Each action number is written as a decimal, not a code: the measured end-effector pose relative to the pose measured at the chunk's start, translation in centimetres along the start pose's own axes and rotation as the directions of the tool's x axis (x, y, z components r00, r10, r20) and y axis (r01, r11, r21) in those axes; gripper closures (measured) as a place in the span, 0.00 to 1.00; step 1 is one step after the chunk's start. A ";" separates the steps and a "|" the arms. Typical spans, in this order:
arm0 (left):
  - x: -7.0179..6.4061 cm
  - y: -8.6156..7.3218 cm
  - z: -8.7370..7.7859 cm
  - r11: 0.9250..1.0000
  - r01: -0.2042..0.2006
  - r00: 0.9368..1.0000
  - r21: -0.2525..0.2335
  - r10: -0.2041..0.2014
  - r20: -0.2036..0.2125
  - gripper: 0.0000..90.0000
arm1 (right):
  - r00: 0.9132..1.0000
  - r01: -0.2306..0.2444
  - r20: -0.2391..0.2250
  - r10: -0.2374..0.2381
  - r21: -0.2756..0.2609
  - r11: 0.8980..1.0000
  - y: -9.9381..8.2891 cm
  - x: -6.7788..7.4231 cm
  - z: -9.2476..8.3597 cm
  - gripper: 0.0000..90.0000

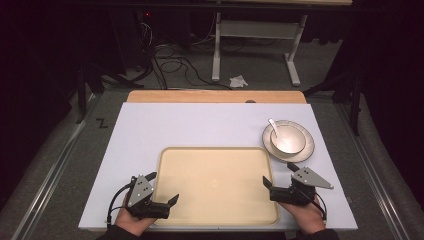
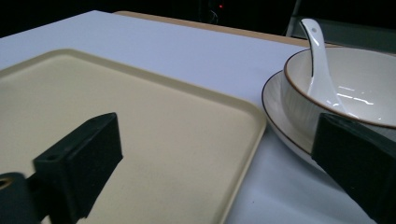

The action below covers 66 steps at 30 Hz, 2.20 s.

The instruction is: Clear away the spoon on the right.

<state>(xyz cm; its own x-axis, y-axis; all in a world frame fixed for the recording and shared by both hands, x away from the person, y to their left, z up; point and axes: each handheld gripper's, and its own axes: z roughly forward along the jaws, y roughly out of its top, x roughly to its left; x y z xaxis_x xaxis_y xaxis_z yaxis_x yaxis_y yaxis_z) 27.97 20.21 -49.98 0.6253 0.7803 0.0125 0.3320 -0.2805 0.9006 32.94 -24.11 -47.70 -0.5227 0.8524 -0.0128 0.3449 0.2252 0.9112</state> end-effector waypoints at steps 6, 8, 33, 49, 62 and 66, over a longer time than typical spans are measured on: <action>0.0 0.0 -0.2 1.000 -0.003 1.000 -0.006 0.003 0.007 0.00 | 0.997 -0.041 0.059 0.040 0.005 0.999 3.0 -1.8 1.1 0.53; 0.1 0.0 -0.2 1.000 0.000 1.000 -0.009 0.000 0.009 0.00 | 0.994 -0.063 0.097 0.059 0.030 0.998 4.1 -2.8 2.0 0.60; 0.3 0.0 -0.4 1.000 0.005 1.000 -0.015 -0.004 0.021 0.01 | 0.964 -0.134 0.258 0.067 0.254 0.958 10.5 -8.9 12.8 1.00; 0.3 0.1 -0.5 1.000 0.003 1.000 -0.022 -0.002 0.022 0.01 | 0.983 -0.072 0.181 0.016 0.308 0.949 10.3 -7.4 12.8 1.00; 0.2 0.1 -0.6 1.000 -0.001 1.000 -0.025 0.002 0.022 0.01 | 0.991 -0.035 0.132 -0.008 0.322 0.946 10.0 -6.1 11.9 1.00; 0.3 0.1 -0.6 1.000 -0.001 1.000 -0.023 0.001 0.023 0.01 | 0.994 -0.011 0.106 -0.024 0.317 0.948 10.1 -5.2 11.4 1.00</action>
<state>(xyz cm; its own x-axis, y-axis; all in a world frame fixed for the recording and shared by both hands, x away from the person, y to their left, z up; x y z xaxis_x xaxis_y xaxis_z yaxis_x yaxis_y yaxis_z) 27.78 20.69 -49.62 0.6419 0.7668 0.0039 0.3150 -0.2682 0.9104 48.02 -20.84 -43.12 -0.4449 0.8922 -0.0779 0.5800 0.3533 0.7340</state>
